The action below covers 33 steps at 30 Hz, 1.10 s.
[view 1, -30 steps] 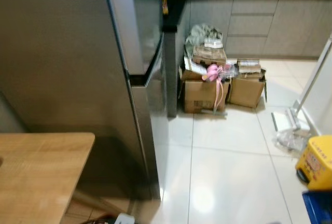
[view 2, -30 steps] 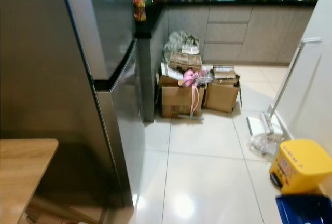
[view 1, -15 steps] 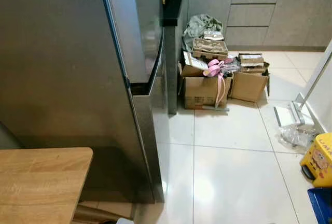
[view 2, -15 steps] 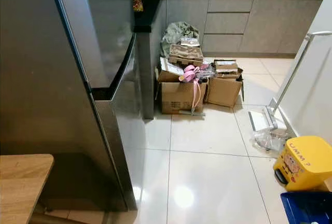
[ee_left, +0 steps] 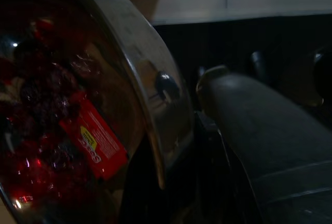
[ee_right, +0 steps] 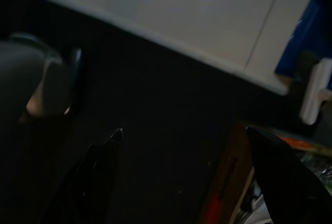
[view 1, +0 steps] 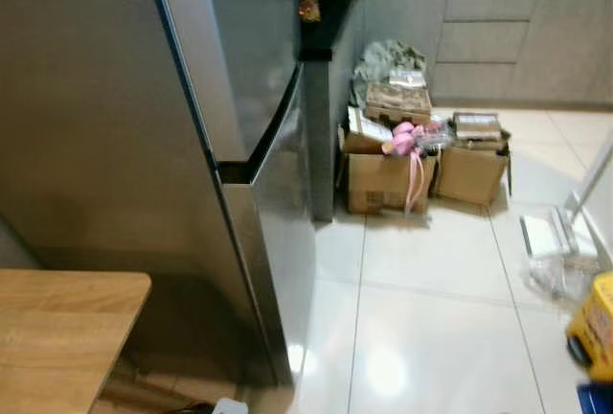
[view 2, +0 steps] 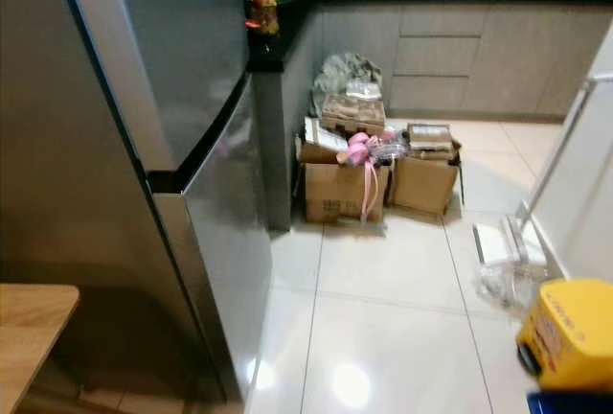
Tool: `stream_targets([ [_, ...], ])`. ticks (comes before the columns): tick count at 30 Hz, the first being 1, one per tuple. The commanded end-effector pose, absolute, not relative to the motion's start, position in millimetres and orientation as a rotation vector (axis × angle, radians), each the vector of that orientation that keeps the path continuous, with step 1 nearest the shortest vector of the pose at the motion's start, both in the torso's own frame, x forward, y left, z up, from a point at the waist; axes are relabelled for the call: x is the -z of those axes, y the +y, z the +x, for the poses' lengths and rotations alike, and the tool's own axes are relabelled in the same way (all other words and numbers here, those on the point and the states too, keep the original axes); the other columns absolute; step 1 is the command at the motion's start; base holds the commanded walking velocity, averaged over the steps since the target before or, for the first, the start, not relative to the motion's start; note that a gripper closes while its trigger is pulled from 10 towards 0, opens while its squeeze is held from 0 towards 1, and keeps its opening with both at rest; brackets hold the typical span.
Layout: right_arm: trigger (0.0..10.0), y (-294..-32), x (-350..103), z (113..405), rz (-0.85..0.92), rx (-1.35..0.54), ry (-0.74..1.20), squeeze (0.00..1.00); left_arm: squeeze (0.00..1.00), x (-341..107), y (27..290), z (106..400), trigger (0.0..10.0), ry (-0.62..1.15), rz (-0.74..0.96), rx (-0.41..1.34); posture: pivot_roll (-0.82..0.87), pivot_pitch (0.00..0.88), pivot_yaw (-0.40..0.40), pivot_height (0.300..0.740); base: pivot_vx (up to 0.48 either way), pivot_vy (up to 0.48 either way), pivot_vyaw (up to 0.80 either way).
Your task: Restocking fridge
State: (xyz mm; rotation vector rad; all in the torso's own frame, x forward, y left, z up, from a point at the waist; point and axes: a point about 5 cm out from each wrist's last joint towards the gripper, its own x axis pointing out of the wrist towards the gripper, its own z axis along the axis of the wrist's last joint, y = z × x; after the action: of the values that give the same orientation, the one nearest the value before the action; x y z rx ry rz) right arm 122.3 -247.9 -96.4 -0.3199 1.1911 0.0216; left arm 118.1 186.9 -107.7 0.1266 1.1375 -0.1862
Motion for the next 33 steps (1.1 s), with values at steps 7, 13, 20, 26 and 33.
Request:
stream_targets([
  [7,10.0,-242.8,97.8,121.2,-0.397,-0.147,1.209,0.00,0.00,114.9,184.6,96.1,10.0,1.223,0.118,0.150,-0.13,0.000,-0.057,0.740,0.000,0.000,0.00],
  [13,10.0,-240.2,93.1,137.0,-0.505,-0.254,1.179,0.00,0.00,114.8,178.7,99.4,10.0,1.205,0.128,0.132,-0.16,0.000,-0.076,0.740,0.000,0.000,0.00],
  [20,10.0,-236.6,85.7,157.9,-0.590,-0.354,1.133,0.00,0.00,112.3,189.1,105.2,10.0,1.169,0.105,-0.008,-0.14,0.000,-0.157,0.740,0.000,0.000,0.00],
  [26,10.0,-235.8,80.2,171.6,-0.564,-0.311,1.096,0.00,0.00,113.5,197.0,95.1,10.0,1.187,0.128,-0.004,-0.15,0.001,-0.087,0.740,0.000,0.000,0.00],
  [33,10.0,-224.2,93.0,148.6,-0.454,-0.236,1.142,0.00,0.00,108.7,222.5,96.2,10.0,1.183,0.180,-0.025,-0.09,0.000,-0.035,0.740,0.000,0.000,0.00],
])
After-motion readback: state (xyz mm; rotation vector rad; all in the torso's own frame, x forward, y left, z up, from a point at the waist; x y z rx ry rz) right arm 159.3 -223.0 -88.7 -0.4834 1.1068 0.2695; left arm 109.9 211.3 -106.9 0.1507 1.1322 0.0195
